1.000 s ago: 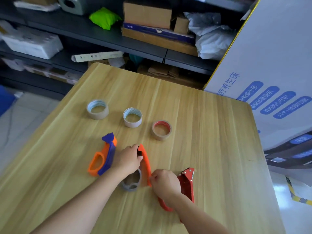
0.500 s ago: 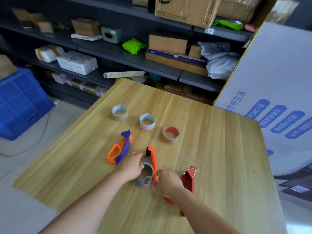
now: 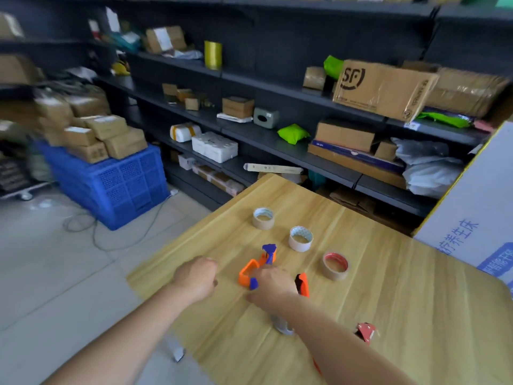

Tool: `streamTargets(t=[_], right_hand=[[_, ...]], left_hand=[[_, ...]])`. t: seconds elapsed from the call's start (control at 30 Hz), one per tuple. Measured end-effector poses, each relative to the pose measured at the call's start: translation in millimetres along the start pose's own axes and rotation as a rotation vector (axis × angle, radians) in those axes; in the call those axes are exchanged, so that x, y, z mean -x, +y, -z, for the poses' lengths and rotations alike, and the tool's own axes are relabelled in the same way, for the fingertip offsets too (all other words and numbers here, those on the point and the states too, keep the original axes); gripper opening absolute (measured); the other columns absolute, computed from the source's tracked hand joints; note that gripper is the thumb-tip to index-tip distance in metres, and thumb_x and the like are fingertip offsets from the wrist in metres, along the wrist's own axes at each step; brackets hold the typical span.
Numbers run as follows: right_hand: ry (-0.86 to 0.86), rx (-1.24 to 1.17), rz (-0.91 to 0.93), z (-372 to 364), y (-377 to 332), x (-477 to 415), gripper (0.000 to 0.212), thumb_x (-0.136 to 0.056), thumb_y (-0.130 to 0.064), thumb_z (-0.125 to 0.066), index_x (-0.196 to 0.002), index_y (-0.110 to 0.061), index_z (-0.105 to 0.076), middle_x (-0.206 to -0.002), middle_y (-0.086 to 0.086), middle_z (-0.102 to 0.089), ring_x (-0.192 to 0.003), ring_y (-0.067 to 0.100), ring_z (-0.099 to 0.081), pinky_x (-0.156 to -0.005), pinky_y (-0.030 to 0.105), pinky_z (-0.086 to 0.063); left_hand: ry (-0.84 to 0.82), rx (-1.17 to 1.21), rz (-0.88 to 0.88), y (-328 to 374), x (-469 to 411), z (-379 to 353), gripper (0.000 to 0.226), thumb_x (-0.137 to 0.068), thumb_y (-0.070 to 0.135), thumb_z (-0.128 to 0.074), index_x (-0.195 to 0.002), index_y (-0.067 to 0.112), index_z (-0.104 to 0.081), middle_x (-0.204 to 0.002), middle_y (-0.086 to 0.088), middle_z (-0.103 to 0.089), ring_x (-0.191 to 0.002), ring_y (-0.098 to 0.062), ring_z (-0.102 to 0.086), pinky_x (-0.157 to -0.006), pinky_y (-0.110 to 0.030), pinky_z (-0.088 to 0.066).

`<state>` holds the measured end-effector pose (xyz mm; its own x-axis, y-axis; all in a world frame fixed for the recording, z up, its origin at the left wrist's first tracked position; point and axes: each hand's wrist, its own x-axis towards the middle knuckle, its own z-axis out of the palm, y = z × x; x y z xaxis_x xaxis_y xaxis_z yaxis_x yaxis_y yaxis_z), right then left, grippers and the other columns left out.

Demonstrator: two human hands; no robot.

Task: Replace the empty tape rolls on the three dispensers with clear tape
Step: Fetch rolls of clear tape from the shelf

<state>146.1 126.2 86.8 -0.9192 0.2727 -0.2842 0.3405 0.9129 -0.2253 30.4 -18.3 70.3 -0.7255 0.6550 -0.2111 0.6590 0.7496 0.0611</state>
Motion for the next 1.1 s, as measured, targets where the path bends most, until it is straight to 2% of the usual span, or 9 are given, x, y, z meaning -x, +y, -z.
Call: streamTargets(t=[0.13,0.37,0.47,0.67,0.73,0.97,1.1], right_hand=[[0.125,0.102,0.132,24.4,-54.9,-23.3,0.046,-0.092,-0.039,-0.058,-0.134,-0.018,-0.053,-0.127,0.006,-0.055,-0.123,0.028,-0.048,-0.095,0.037,-0.045],[0.362,0.224,0.312,63.6,-162.1,-73.2,0.041,-0.094,-0.039,-0.051,-0.127,-0.016,-0.055,-0.121,0.005,-0.059,-0.113,0.026,-0.051,-0.095,0.038,-0.044],[0.423,0.198,0.327,78.9,-206.0,-97.9,0.039,-0.093,-0.035,-0.052,-0.126,-0.015,-0.056,-0.119,0.005,-0.059,-0.111,0.025,-0.051,-0.093,0.037,-0.044],[0.522,0.161,0.335,102.5,-292.3,-140.0,0.039,-0.093,-0.036,-0.055,-0.127,-0.016,-0.056,-0.121,0.006,-0.060,-0.113,0.025,-0.052,-0.095,0.037,-0.046],[0.533,0.153,0.334,110.9,-313.1,-151.4,0.039,-0.093,-0.037,-0.056,-0.128,-0.017,-0.055,-0.121,0.005,-0.059,-0.115,0.024,-0.051,-0.094,0.036,-0.045],[0.565,0.200,0.317,139.4,-361.6,-203.8,0.037,-0.092,-0.038,-0.057,-0.123,-0.017,-0.057,-0.116,0.005,-0.060,-0.111,0.025,-0.052,-0.086,0.034,-0.041],[0.577,0.193,0.303,152.3,-376.7,-247.4,0.038,-0.092,-0.036,-0.057,-0.124,-0.016,-0.057,-0.116,0.005,-0.060,-0.111,0.026,-0.052,-0.088,0.034,-0.041]], left_hand=[[0.103,-0.067,0.052,-52.9,19.8,29.7,0.027,-0.091,0.027,-0.050,-0.115,0.018,-0.060,-0.115,-0.002,-0.057,-0.109,-0.024,-0.056,-0.081,-0.036,-0.050],[0.269,-0.086,0.119,-163.7,40.0,86.5,0.016,-0.089,0.016,-0.050,-0.103,0.014,-0.058,-0.105,-0.002,-0.055,-0.107,-0.025,-0.054,-0.076,-0.038,-0.047],[0.327,-0.116,0.129,-212.6,42.9,107.9,0.018,-0.087,0.013,-0.049,-0.102,0.014,-0.058,-0.105,-0.002,-0.055,-0.107,-0.023,-0.052,-0.076,-0.037,-0.046],[0.448,-0.140,0.146,-305.4,44.5,149.5,0.012,-0.092,0.023,-0.051,-0.099,0.015,-0.056,-0.103,0.000,-0.055,-0.103,-0.021,-0.052,-0.069,-0.031,-0.039],[0.482,-0.127,0.154,-329.0,42.9,161.6,0.014,-0.093,0.026,-0.053,-0.102,0.016,-0.056,-0.104,0.000,-0.055,-0.104,-0.021,-0.052,-0.071,-0.032,-0.041],[0.528,-0.123,0.181,-398.1,13.1,190.5,0.022,-0.093,0.032,-0.053,-0.111,0.018,-0.056,-0.109,0.001,-0.056,-0.109,-0.021,-0.052,-0.077,-0.036,-0.049],[0.534,-0.126,0.169,-432.2,-25.6,204.0,0.022,-0.093,0.032,-0.053,-0.111,0.019,-0.056,-0.107,0.002,-0.057,-0.106,-0.020,-0.053,-0.073,-0.036,-0.049]])
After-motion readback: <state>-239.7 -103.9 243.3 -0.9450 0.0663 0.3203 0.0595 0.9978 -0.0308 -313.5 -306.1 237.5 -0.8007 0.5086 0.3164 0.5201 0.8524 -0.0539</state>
